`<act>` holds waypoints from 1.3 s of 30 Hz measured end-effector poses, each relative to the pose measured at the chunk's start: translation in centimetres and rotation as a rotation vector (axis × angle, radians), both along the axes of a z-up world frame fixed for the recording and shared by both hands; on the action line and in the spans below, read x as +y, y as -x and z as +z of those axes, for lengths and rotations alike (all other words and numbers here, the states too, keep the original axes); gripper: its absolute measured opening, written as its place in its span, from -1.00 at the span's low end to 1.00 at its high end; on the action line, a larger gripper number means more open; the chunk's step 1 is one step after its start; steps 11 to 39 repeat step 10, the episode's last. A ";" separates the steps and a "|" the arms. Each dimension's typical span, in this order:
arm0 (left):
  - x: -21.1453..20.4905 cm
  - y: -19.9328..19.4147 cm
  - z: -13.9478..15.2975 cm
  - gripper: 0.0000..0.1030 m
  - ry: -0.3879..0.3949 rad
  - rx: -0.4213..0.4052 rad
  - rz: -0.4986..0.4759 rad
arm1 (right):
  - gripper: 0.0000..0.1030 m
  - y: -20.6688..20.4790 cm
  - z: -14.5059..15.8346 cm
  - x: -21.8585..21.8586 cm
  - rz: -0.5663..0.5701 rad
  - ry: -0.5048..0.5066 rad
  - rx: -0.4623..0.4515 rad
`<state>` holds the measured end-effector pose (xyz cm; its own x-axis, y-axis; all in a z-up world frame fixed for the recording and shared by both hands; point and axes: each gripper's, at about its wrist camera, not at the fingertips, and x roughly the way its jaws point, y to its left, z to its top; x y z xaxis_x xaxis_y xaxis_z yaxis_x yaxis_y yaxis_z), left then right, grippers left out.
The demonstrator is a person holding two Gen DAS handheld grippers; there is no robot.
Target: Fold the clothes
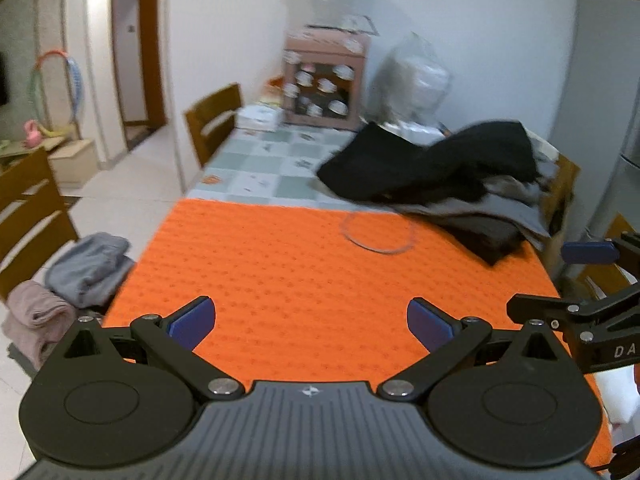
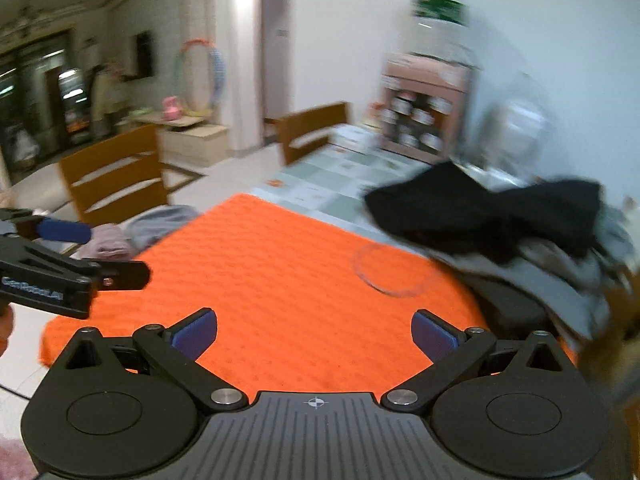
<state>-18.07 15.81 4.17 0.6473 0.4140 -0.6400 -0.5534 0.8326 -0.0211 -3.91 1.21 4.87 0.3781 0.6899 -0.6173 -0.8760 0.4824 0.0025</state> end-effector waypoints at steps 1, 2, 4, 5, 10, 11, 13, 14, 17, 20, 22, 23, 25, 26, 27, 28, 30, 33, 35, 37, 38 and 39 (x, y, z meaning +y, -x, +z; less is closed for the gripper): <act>-0.4 -0.6 -0.2 0.99 0.000 0.006 -0.024 | 1.00 -0.3 -0.2 -0.7 -0.035 0.002 0.006; -0.7 -1.1 -0.5 0.99 0.000 0.012 -0.047 | 1.00 -0.6 -0.4 -1.5 -0.073 0.002 0.009; -1.2 -1.8 -1.0 0.99 -0.002 0.021 -0.088 | 1.00 -0.9 -0.7 -2.8 -0.141 0.003 0.006; -1.5 -2.1 -1.2 0.99 -0.004 0.024 -0.110 | 1.00 -1.0 -0.9 -3.5 -0.176 0.004 0.004; -2.9 -3.7 -2.2 0.99 0.012 0.035 -0.201 | 1.00 -0.8 -1.4 -7.0 -0.328 0.014 0.010; -2.9 -3.7 -2.2 0.99 0.012 0.035 -0.201 | 1.00 -0.8 -1.4 -7.0 -0.328 0.014 0.010; -2.9 -3.7 -2.2 0.99 0.012 0.035 -0.201 | 1.00 -0.8 -1.4 -7.0 -0.328 0.014 0.010; -2.9 -3.7 -2.2 0.99 0.012 0.035 -0.201 | 1.00 -0.8 -1.4 -7.0 -0.328 0.014 0.010; -2.9 -3.7 -2.2 0.99 0.012 0.035 -0.201 | 1.00 -0.8 -1.4 -7.0 -0.328 0.014 0.010; -2.9 -3.7 -2.2 0.99 0.012 0.035 -0.201 | 1.00 -0.8 -1.4 -7.0 -0.328 0.014 0.010; -2.9 -3.7 -2.2 0.99 0.012 0.035 -0.201 | 1.00 -0.8 -1.4 -7.0 -0.328 0.014 0.010; -2.9 -3.7 -2.2 0.99 0.012 0.035 -0.201 | 1.00 -0.8 -1.4 -7.0 -0.328 0.014 0.010; -2.9 -3.7 -2.2 0.99 0.012 0.035 -0.201 | 1.00 -0.8 -1.4 -7.0 -0.328 0.014 0.010; -2.9 -3.7 -2.2 0.99 0.012 0.035 -0.201 | 1.00 -0.8 -1.4 -7.0 -0.328 0.014 0.010; -2.9 -3.7 -2.2 0.99 0.012 0.035 -0.201 | 1.00 -0.8 -1.4 -7.0 -0.328 0.014 0.010; -2.9 -3.7 -2.2 0.99 0.012 0.035 -0.201 | 1.00 -0.8 -1.4 -7.0 -0.328 0.014 0.010; -2.9 -3.7 -2.2 0.99 0.012 0.035 -0.201 | 1.00 -0.8 -1.4 -7.0 -0.328 0.014 0.010; -2.9 -3.7 -2.2 0.99 0.012 0.035 -0.201 | 1.00 -0.8 -1.4 -7.0 -0.328 0.014 0.010; -2.9 -3.7 -2.2 0.99 0.012 0.035 -0.201 | 1.00 -0.8 -1.4 -7.0 -0.328 0.014 0.010; -2.9 -3.7 -2.2 0.99 0.012 0.035 -0.201 | 1.00 -0.8 -1.4 -7.0 -0.328 0.014 0.010; -2.9 -3.7 -2.2 0.99 0.012 0.035 -0.201 | 1.00 -0.8 -1.4 -7.0 -0.328 0.014 0.010; -2.9 -3.7 -2.2 0.99 0.012 0.035 -0.201 | 1.00 -0.8 -1.4 -7.0 -0.328 0.014 0.010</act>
